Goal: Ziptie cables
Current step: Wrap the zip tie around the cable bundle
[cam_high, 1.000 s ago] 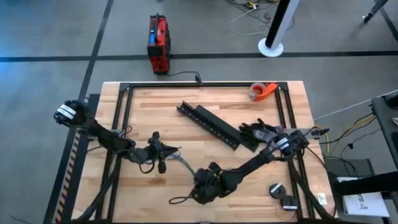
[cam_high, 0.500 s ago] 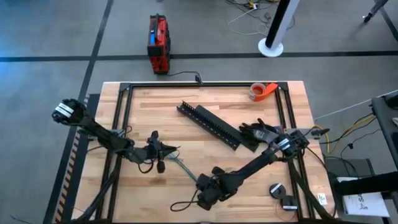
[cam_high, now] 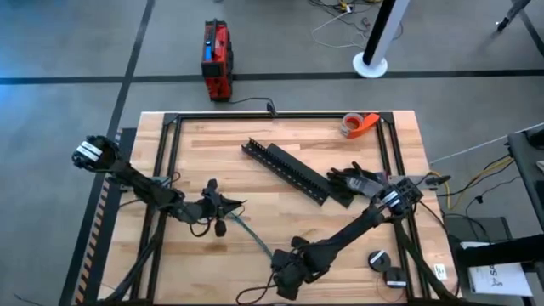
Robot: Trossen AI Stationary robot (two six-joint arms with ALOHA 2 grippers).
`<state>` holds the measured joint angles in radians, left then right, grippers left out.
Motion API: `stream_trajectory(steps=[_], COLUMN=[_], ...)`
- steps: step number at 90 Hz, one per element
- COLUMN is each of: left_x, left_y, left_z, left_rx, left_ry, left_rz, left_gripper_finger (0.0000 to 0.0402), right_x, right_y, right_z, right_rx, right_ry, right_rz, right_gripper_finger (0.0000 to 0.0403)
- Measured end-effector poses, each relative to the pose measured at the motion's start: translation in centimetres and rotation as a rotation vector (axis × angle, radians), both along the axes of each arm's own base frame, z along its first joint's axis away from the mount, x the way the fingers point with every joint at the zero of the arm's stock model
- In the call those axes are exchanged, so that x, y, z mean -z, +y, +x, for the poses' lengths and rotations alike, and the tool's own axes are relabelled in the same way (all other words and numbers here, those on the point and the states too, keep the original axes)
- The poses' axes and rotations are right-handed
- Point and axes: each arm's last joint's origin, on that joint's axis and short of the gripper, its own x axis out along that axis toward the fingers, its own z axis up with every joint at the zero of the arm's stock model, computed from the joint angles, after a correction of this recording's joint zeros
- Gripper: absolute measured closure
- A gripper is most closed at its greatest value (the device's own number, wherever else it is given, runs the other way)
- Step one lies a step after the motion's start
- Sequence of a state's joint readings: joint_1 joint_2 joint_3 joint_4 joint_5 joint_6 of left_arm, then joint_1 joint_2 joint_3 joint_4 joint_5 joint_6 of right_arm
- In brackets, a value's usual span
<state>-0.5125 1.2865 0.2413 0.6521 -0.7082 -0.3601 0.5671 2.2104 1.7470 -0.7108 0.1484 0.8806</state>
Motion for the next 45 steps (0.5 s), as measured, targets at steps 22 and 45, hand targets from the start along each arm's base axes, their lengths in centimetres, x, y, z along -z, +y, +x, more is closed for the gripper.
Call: stream_trajectory(steps=[22, 45], left_x=[0.0, 0.0], left_y=[-0.3, -0.5], left_z=[0.0, -0.1], left_rx=[0.076, 0.116], left_ry=[0.017, 0.023], left_rz=[0.013, 0.02], left_gripper_finger=[0.0401, 0.0401], right_x=[-2.6, -3.6], right_y=[-1.2, -5.2], right_z=[0.9, 3.7], right_rx=[-0.147, -0.375], right_ry=[-0.178, -0.247], right_rz=[-0.233, -0.462], right_gripper_finger=[0.0225, 0.0208])
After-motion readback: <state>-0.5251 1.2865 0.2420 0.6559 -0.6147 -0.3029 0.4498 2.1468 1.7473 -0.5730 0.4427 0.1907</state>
